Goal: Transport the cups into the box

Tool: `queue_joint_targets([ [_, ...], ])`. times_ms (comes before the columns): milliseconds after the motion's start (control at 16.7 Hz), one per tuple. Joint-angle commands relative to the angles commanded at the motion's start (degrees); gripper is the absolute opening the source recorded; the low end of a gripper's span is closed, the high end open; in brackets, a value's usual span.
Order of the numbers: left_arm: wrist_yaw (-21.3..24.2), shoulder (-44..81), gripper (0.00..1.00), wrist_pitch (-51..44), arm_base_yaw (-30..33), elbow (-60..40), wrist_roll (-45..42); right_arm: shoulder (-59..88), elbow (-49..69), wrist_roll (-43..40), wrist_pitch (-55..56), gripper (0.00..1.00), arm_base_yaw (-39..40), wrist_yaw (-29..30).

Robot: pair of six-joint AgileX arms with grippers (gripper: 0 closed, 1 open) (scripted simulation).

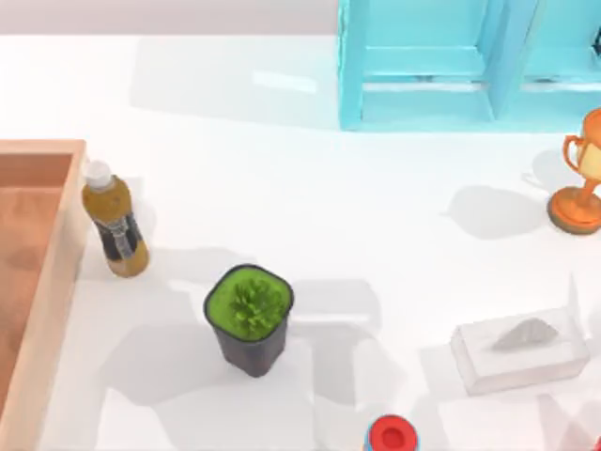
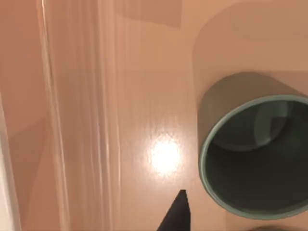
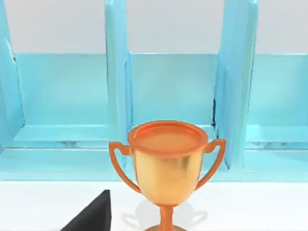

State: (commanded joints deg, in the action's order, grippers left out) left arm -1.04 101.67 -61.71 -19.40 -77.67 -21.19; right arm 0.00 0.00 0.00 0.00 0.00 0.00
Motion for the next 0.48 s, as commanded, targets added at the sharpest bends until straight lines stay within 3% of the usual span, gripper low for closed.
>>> queue_joint_targets([
  [120,0.00,0.00,0.98,0.00,0.00,0.00,0.00,0.00,0.00,0.00,0.00,1.00,0.00,0.00],
  [480,0.00,0.00,1.00,0.00,0.00,0.00,0.00,0.00,0.00,0.00,0.00,1.00,0.00,0.00],
])
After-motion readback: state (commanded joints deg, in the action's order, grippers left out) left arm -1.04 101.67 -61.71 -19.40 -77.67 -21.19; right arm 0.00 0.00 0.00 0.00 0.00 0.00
